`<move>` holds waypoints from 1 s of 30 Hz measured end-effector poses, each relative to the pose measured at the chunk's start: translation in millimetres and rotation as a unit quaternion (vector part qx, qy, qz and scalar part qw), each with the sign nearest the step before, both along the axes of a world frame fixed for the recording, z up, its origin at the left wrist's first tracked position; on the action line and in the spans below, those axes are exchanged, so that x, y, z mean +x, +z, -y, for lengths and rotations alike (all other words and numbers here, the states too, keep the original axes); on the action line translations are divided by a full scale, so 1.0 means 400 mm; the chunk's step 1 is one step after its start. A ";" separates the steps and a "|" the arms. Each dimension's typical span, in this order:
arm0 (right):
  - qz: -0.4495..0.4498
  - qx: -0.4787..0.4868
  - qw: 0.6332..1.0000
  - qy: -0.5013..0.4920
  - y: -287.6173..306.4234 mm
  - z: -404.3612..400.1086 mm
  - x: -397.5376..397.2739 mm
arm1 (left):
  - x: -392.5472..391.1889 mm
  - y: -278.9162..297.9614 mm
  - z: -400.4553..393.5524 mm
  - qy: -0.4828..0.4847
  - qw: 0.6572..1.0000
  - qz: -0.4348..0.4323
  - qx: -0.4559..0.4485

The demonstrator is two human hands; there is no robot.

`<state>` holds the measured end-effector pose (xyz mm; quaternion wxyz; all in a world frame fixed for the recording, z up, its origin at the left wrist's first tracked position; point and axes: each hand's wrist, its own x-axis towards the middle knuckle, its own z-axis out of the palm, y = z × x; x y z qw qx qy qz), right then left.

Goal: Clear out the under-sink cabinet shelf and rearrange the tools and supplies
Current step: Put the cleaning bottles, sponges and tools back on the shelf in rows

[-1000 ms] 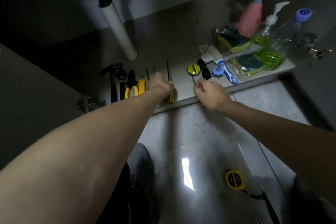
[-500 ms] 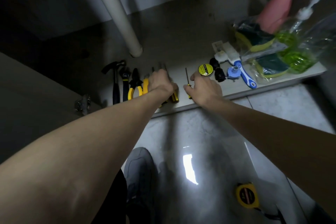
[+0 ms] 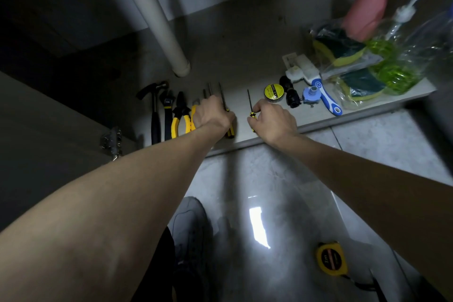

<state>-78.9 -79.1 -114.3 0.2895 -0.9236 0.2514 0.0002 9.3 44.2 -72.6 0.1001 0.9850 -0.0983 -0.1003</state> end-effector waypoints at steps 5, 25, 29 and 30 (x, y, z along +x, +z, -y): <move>0.008 -0.002 1.000 0.000 -0.005 -0.006 0.002 | 0.005 -0.002 -0.011 0.005 1.000 0.015 0.021; 0.028 0.041 0.999 0.002 0.017 -0.067 0.010 | -0.204 -0.012 -0.205 0.026 0.989 0.026 -0.143; 0.052 0.077 0.996 0.000 0.034 -0.060 -0.127 | -0.291 -0.015 -0.210 0.016 0.986 0.015 -0.168; 0.043 0.084 0.996 0.003 0.036 -0.058 -0.175 | -0.313 -0.017 -0.210 0.014 0.985 0.010 -0.169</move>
